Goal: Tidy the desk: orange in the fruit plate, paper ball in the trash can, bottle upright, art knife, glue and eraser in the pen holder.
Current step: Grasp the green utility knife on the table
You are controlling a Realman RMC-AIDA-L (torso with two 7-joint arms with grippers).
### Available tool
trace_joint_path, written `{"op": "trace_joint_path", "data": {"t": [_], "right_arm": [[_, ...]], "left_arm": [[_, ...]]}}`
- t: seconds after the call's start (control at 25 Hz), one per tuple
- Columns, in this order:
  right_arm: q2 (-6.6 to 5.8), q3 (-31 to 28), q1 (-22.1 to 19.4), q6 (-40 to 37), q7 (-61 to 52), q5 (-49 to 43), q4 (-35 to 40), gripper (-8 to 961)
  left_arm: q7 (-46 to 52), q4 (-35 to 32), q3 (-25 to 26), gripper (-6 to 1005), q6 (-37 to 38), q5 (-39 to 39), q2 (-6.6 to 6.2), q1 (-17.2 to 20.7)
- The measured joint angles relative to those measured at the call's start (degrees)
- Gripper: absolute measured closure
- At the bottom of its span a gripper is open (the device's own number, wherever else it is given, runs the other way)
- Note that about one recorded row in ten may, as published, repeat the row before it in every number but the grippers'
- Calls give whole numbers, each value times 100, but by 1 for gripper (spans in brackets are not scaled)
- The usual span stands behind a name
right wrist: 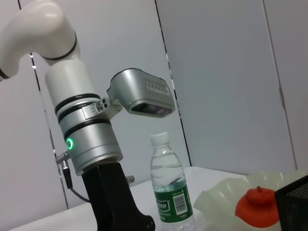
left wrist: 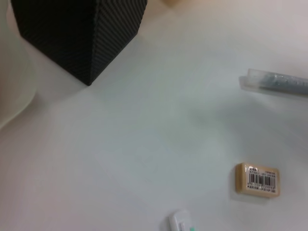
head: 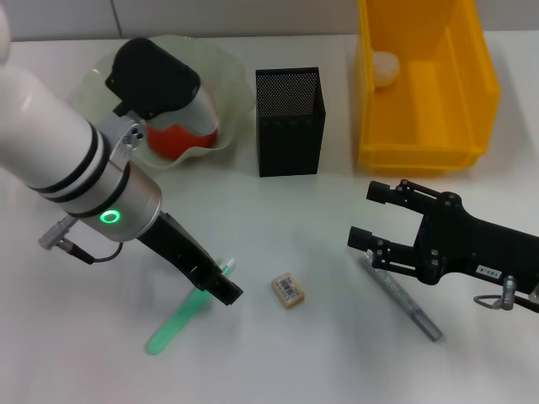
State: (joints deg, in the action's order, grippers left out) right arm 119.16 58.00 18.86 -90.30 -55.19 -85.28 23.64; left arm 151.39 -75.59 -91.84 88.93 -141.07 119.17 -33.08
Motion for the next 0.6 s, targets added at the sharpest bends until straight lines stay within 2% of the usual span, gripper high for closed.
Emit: {"op": "trace_joint_path", "data": {"t": [0.36,0.6], "right_arm": [[8,1,9,31,10,0,-15,194],[10,1,27,107,17,0,-18,193]], "left_arm": [[165,6,-359,208,-24,-284,2,-179],[171,65,-364,211,-27,-315,1,-193]]}}
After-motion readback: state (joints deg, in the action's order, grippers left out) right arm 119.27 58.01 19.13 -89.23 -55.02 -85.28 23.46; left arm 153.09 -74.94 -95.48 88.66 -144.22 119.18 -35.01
